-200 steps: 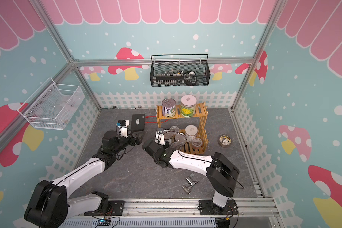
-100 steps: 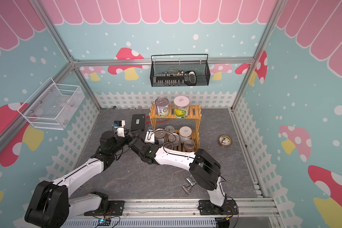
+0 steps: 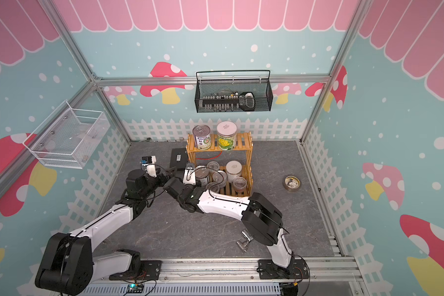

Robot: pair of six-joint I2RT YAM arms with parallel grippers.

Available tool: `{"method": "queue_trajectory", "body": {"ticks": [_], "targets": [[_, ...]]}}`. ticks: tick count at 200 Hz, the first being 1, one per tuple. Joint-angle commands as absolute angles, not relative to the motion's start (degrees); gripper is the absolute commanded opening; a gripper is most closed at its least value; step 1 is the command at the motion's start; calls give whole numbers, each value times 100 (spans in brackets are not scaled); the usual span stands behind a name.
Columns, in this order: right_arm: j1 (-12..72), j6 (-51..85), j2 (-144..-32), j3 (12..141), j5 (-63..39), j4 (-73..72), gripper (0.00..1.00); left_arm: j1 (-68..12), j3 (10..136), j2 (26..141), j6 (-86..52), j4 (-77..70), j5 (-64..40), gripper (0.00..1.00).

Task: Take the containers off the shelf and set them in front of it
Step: Adjust the shelf at the center of the board.

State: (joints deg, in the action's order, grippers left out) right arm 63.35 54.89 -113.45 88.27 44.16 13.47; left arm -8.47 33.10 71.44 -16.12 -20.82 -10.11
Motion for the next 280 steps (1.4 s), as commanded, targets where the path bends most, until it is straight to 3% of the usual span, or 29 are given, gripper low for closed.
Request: {"method": "queue_trajectory", "body": {"ticks": [1,73,165,194,231,280], "targets": [[6451,5705,-11457,8867,3927,1358,11,-814,3295,7224,-1538,-2124,-1123,99],[6444,6025,-10981,8741,4425,1798,38,-815,3356,7282,-1617,-2097,-1343,99],[6451,5696,-9591,7710,4080,1233,55,-884,3523,7181,-1688,-1936,-1512,99],[6438,4843,-9004,7335,3949,980,73,-1054,3724,6988,-1606,-1648,-1469,99],[6186,3160,-8126,6679,3177,448,90,-1527,4165,6764,-1195,-1117,-1494,99],[5118,1921,-6954,5922,1307,119,96,-1892,4982,6586,-572,-350,-1775,99]]}}
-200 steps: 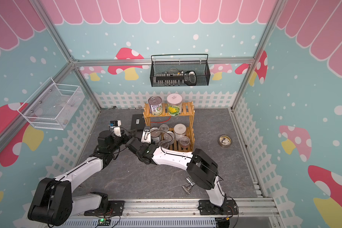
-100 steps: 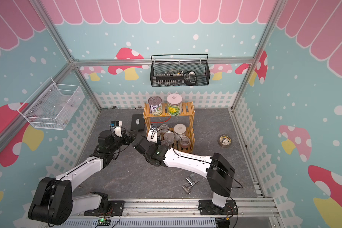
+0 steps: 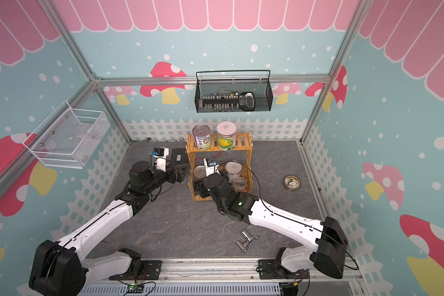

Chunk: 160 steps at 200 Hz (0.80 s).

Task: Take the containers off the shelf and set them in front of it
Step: Adjust the shelf at the center of the board.

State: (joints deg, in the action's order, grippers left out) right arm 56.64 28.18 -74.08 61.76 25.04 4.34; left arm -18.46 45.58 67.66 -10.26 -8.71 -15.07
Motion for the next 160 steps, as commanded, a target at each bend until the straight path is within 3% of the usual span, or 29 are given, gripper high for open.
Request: {"method": "queue_trajectory", "body": {"ticks": [1,23,71,121,160], "targets": [[5090,1905,-6931,5910,1264,121,96,-1891,5000,6580,-558,-342,-1793,99],[4597,1522,-6577,5721,665,69,97,-1914,5491,6653,-343,-123,-2116,99],[3565,1300,-6142,5335,350,565,99,-2043,6334,6996,-161,301,-2009,99],[2703,1556,-5847,4490,784,772,95,-2118,6379,7054,-316,497,-1622,99],[2396,1881,-6217,4210,566,295,83,-2132,5779,6802,-695,479,-1415,99]]}}
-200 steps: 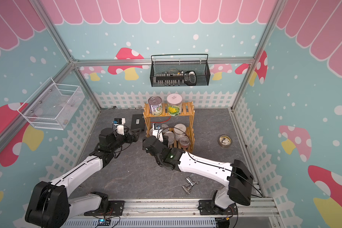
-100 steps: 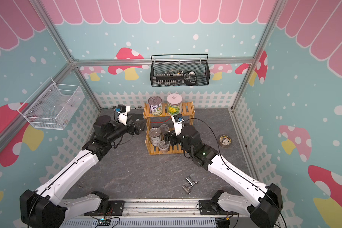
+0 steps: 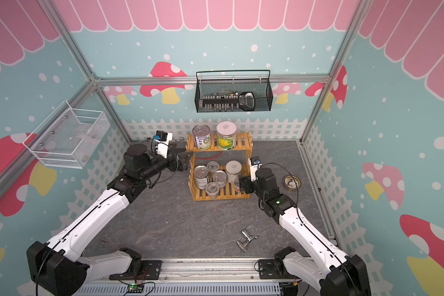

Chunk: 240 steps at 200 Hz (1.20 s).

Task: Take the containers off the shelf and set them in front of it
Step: Adjust the shelf at the center of the board.

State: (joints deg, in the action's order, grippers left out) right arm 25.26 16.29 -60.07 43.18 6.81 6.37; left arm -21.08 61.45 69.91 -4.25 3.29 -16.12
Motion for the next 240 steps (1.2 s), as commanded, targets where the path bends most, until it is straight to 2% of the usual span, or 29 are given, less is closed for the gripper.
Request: {"method": "queue_trajectory", "body": {"ticks": [1,31,44,63,81,130,148,168,187,199,240], "targets": [[2394,1890,-6224,4210,564,284,82,-2134,5759,6793,-703,477,-1415,99],[2364,2153,-6607,4209,842,299,71,-2202,5275,6617,-907,417,-1348,99],[2364,2276,-6652,4197,1048,326,70,-2255,5057,6571,-1042,384,-1280,99],[2364,2389,-6658,4165,1235,322,61,-2364,4734,6530,-1245,301,-1030,98],[2364,2411,-6709,4141,1273,308,57,-2720,4543,6555,-1461,259,-731,96],[2373,2530,-6784,4043,1127,210,40,-3363,4315,6812,-1937,187,483,83],[2391,2596,-6769,4052,1107,237,37,-3500,4373,7037,-2036,271,770,75],[2421,2654,-6688,4014,1116,251,28,-3635,4436,7173,-2107,423,1172,60],[2473,2663,-6712,4002,1116,238,24,-3746,4485,7279,-2099,511,1393,58],[2528,2662,-6761,4013,1150,237,21,-3762,4512,7378,-2101,543,1391,52],[2692,2737,-6861,4068,1255,211,14,-3810,4566,7510,-2079,606,1488,22]]}}
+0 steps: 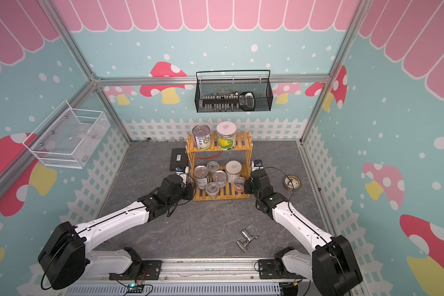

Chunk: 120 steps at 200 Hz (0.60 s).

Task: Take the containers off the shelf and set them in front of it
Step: Adjust the shelf at the center of the board.

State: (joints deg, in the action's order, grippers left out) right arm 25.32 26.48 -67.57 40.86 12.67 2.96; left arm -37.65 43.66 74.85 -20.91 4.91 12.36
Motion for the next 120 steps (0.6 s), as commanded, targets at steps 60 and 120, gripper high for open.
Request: {"method": "queue_trajectory", "body": {"ticks": [60,120], "targets": [[2993,2935,-7154,4231,1442,14,8,-3806,4722,7751,-1943,554,1665,8],[3019,2988,-7660,4576,1407,-281,8,-3391,4861,7921,-1641,186,1479,7]]}}
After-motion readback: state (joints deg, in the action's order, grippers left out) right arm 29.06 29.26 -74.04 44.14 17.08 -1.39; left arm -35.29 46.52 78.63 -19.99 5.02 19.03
